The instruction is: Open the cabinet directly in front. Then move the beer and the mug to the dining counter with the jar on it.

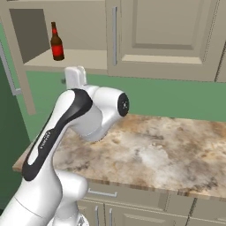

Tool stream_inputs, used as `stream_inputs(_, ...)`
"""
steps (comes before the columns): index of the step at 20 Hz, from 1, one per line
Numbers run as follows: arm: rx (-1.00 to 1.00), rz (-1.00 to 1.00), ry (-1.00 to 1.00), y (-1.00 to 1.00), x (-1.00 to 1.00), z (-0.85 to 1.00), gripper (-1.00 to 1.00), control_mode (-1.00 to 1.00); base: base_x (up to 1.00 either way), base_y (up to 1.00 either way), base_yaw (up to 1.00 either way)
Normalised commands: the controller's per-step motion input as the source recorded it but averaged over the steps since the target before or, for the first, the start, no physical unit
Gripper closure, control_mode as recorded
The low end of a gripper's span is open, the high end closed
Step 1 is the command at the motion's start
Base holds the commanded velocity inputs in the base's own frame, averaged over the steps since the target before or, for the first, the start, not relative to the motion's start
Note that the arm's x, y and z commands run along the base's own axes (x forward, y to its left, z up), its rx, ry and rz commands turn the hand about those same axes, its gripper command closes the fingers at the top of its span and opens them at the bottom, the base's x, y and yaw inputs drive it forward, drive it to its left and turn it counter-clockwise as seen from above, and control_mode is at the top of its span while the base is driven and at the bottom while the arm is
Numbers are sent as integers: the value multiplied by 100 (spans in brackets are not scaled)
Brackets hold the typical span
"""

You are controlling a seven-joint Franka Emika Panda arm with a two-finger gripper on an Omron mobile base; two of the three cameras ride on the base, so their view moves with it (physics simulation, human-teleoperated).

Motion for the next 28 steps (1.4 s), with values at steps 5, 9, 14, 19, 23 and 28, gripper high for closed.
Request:
stream_inputs(5,9,14,0,12,15,0,-100,-100,0,0,0)
stream_inputs(9,5,11,0,17,6,3,-100,-100,0,0,0)
stream_inputs(14,4,10,-3,15,0,10,-100,-100,0,0,0)
stream_inputs(19,1,8,-7,20,0,16,-100,-100,0,0,0)
stream_inputs(23,0,7,-9,18,0,9,-100,-100,0,0,0)
stream_inputs(28,0,7,-5,12,0,1,-100,-100,0,0,0)
